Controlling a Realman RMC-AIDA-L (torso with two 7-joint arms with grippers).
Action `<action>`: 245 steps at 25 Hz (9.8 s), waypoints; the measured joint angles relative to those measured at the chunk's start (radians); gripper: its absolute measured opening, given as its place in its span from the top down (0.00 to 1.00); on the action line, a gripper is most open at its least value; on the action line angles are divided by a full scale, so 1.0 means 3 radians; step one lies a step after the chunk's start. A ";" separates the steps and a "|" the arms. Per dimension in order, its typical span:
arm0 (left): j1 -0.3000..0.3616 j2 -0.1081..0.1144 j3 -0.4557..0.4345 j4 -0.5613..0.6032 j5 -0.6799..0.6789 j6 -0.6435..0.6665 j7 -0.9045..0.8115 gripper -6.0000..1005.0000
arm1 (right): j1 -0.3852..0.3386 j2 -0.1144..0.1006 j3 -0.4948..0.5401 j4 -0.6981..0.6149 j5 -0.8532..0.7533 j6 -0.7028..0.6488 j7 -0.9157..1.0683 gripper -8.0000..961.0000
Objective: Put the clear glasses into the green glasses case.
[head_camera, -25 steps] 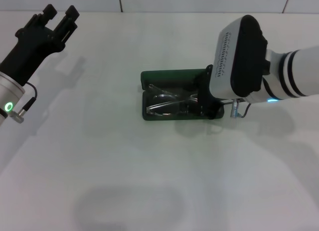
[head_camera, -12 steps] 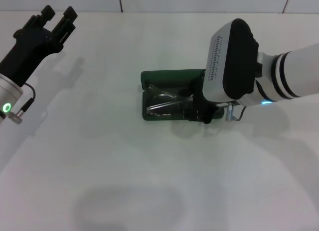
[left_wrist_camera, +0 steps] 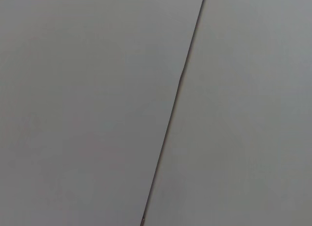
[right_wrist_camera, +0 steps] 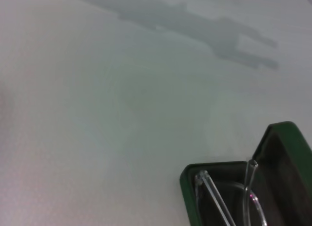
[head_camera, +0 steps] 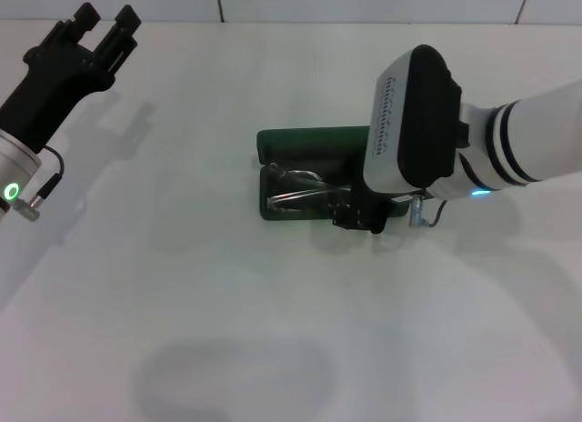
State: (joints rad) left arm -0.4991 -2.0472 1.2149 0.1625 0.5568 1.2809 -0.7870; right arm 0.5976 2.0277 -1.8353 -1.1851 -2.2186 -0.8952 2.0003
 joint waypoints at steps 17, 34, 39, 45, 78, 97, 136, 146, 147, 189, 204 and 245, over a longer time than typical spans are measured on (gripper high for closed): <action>0.0030 0.0002 0.0000 0.0001 0.0000 0.0000 -0.0001 0.36 | -0.0146 -0.0011 0.0055 -0.0249 -0.0006 -0.0007 0.0000 0.57; -0.0003 0.0003 0.0000 0.0003 0.0000 0.0000 -0.0010 0.36 | 0.0025 0.0000 0.0009 -0.0010 -0.0022 -0.0061 0.0000 0.57; -0.0003 0.0003 0.0000 0.0006 0.0000 0.0000 -0.0010 0.36 | 0.0080 0.0000 -0.0003 0.0064 -0.0016 -0.0039 0.0000 0.57; 0.0008 0.0003 -0.0010 0.0006 0.0000 -0.0001 -0.0010 0.36 | 0.0001 -0.0006 0.0021 -0.0097 -0.0018 -0.0049 0.0000 0.57; 0.0028 -0.0002 -0.0018 0.0046 0.0000 0.0000 -0.0005 0.36 | -0.0067 -0.0013 0.0071 -0.0225 -0.0102 -0.0222 0.0005 0.57; 0.0021 0.0003 -0.0019 0.0046 0.0000 0.0000 -0.0005 0.36 | -0.0145 -0.0019 0.0144 -0.0407 -0.0078 -0.0283 -0.0006 0.57; -0.0144 -0.0164 0.0100 -0.0181 -0.0288 0.0427 0.0632 0.35 | -0.0220 -0.0083 0.2685 0.2281 0.2274 -0.2120 -0.3931 0.26; -0.0741 0.0038 0.0331 0.0521 0.1465 -0.0770 -0.0994 0.24 | -0.0245 -0.0214 0.2560 0.2176 0.1744 -0.2603 -0.3842 0.08; -0.0788 0.0021 0.0334 0.0521 0.1538 -0.0852 -0.1017 0.24 | -0.0258 -0.0226 0.2565 0.2171 0.1745 -0.2642 -0.3853 0.08; -0.0991 -0.0139 0.0686 0.0557 0.2839 -0.1344 -0.1905 0.24 | -0.0269 -0.0217 0.2570 0.2123 0.1766 -0.2608 -0.3873 0.08; -0.0450 -0.0130 0.0657 0.1340 0.2703 -0.0828 -0.1876 0.25 | -0.0382 -0.0141 0.2886 0.1929 0.1781 -0.2662 -0.3869 0.08; 0.0591 -0.0133 -0.0449 0.1182 0.2813 0.1274 -0.0242 0.25 | -0.0288 -0.0059 0.3047 0.1972 0.1913 -0.3116 -0.4004 0.08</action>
State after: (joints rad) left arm -0.3218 -2.0872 1.0802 0.5172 1.4006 1.6631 -0.8597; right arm 0.5112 2.0101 -0.9211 -0.5936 -1.6446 -1.8301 0.7992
